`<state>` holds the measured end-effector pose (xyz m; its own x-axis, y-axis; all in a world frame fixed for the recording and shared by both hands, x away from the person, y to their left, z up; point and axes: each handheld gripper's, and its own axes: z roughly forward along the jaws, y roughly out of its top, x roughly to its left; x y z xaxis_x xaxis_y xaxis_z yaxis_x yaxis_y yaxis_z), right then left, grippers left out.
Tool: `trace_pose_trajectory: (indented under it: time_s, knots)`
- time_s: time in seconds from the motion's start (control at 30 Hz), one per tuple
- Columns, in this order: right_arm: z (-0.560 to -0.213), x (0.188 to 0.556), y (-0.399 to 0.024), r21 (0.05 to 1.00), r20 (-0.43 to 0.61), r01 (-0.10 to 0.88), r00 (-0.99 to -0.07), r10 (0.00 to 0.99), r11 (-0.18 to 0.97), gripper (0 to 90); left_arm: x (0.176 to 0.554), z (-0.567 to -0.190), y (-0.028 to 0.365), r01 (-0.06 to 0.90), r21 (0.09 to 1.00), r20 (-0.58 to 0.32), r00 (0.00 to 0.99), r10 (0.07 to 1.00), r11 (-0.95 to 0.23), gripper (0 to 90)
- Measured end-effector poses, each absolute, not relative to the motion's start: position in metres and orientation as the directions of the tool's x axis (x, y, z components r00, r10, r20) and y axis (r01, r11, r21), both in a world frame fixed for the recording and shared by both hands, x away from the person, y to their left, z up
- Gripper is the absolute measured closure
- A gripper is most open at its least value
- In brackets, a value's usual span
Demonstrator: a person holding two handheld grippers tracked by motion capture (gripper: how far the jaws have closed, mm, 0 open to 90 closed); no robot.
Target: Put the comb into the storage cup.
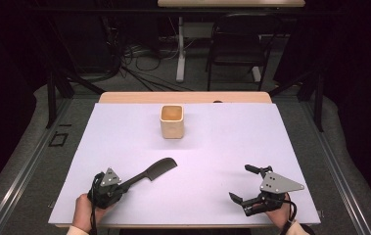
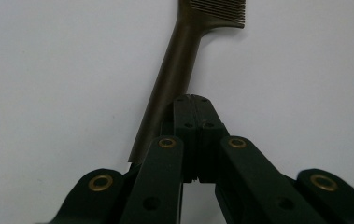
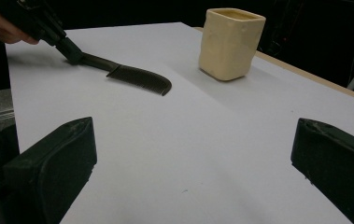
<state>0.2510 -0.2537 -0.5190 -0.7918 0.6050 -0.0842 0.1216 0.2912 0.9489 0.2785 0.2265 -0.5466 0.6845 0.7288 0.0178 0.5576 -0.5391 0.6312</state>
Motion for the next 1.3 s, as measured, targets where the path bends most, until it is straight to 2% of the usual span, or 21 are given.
trace_pose_trajectory:
  time_s: [0.6, 1.3]
  knots:
    - [-0.519, 0.251, -0.254, 0.948, -0.085, 0.123, -0.792, 0.604, 0.294, 0.0, 0.29, -0.546, 0.222, 0.551, 0.615, 0.067, 0.675, 0.734, -0.564, 89.9]
    - [-0.519, 0.251, -0.254, 0.948, -0.086, 0.122, -0.792, 0.604, 0.294, 0.0, 0.302, -0.547, 0.219, 0.553, 0.601, 0.081, 0.676, 0.732, -0.577, 88.2]
